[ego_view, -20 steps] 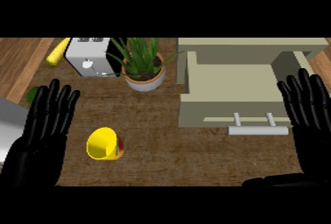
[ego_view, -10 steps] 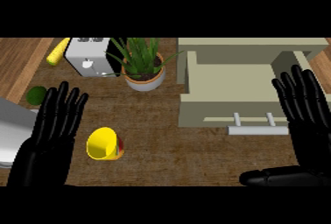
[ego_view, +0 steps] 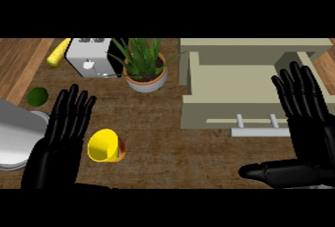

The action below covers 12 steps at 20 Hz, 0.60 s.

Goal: Pick up the cup, place it into the drawer and close the drawer

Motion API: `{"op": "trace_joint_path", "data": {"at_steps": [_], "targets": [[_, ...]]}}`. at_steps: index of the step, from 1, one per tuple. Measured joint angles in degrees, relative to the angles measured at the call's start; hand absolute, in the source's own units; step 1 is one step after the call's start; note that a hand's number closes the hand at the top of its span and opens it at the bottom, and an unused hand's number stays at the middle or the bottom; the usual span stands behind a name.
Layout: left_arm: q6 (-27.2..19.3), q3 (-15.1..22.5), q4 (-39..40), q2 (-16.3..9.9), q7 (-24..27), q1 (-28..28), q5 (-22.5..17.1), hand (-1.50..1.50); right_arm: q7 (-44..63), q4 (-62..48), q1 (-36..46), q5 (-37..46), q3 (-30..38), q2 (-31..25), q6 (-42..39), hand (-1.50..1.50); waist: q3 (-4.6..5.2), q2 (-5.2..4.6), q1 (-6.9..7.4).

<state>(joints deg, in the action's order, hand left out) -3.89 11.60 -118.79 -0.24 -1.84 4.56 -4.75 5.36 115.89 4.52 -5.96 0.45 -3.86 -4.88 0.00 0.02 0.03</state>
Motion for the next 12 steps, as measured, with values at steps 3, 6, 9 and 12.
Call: {"op": "trace_joint_path", "data": {"at_steps": [3,6,9,12], "targets": [[-0.7,0.3,1.2,-0.1,1.3,0.9,0.4,-1.50,-0.1,1.2,-1.1,0.4,-0.5,0.3,0.0,-1.50,-0.01,0.00,-0.01],[-0.3,-0.9,2.4,-0.8,2.1,1.7,-0.8,-1.50,0.9,1.3,0.1,0.8,-0.6,0.5,0.6,-1.50,0.00,0.01,0.02],[-0.2,-0.8,2.1,-1.0,2.2,3.9,-0.5,-1.50,1.9,2.3,0.1,0.4,-0.1,0.2,0.6,-1.50,0.00,0.01,0.05],[1.1,-2.0,5.9,-1.3,5.1,4.9,-1.1,-1.50,2.0,2.2,0.6,0.2,0.6,-0.1,0.4,-1.50,0.00,0.00,0.03]]}}
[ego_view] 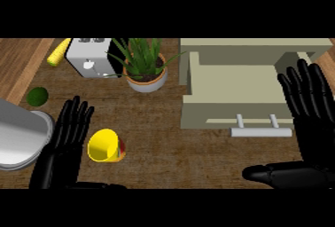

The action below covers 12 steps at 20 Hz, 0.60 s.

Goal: Pick up the cup, place it into the drawer and close the drawer

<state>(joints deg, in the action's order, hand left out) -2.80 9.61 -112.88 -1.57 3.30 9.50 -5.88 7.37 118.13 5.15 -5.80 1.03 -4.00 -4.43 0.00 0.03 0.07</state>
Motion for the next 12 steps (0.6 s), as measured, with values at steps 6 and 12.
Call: {"op": "trace_joint_path", "data": {"at_steps": [6,12], "targets": [[0.7,-2.4,4.0,-0.6,3.0,1.8,0.1,-1.50,-1.5,-1.5,0.0,0.3,0.1,0.3,-0.3,-1.50,0.00,-0.02,0.05],[2.5,-6.2,10.5,-1.6,6.7,1.2,-1.0,-1.50,-1.0,-1.1,-0.3,-0.8,0.5,0.0,-1.2,-1.50,0.02,-0.01,-0.01]]}}
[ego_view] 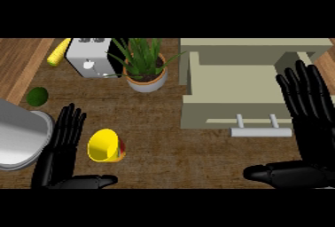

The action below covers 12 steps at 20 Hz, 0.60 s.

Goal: Pick up the cup, place it into the drawer and close the drawer

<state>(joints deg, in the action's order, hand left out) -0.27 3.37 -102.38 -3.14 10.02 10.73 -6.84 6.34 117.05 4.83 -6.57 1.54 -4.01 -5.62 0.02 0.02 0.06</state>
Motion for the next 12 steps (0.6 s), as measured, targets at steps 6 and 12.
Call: {"op": "trace_joint_path", "data": {"at_steps": [6,12], "targets": [[1.9,-2.1,10.1,0.2,7.1,-1.3,0.6,-1.50,3.6,2.1,1.5,0.0,-0.3,-0.1,1.0,-1.50,0.00,-0.01,-0.06],[3.5,-3.5,15.9,0.1,10.7,-1.8,0.5,-1.50,1.7,1.0,1.0,0.3,-0.4,0.1,0.3,-1.50,-0.02,-0.01,-0.02]]}}
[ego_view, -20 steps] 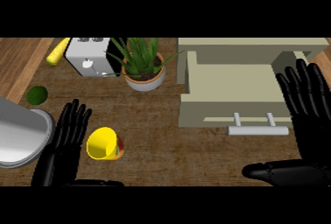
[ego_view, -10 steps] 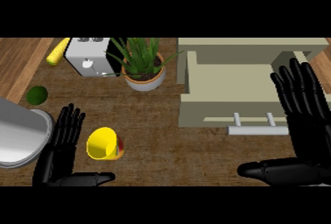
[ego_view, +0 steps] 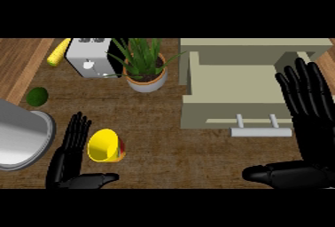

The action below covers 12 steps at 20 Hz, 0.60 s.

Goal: Pick up the cup, place it into the drawer and close the drawer

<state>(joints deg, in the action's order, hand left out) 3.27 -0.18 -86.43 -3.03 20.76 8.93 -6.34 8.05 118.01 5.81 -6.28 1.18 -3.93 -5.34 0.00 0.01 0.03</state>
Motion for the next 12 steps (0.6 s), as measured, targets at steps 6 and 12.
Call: {"op": "trace_joint_path", "data": {"at_steps": [6,12], "targets": [[1.1,-1.7,8.0,0.0,5.9,-1.4,0.5,-1.50,0.9,1.2,-0.7,-2.3,1.9,-1.4,-1.7,-1.50,0.01,0.00,-0.06],[1.4,-4.2,16.7,-0.2,10.2,-5.9,0.3,-1.50,1.2,1.3,-0.7,-2.3,1.9,-1.2,-1.6,-1.50,0.02,-0.01,-0.08]]}}
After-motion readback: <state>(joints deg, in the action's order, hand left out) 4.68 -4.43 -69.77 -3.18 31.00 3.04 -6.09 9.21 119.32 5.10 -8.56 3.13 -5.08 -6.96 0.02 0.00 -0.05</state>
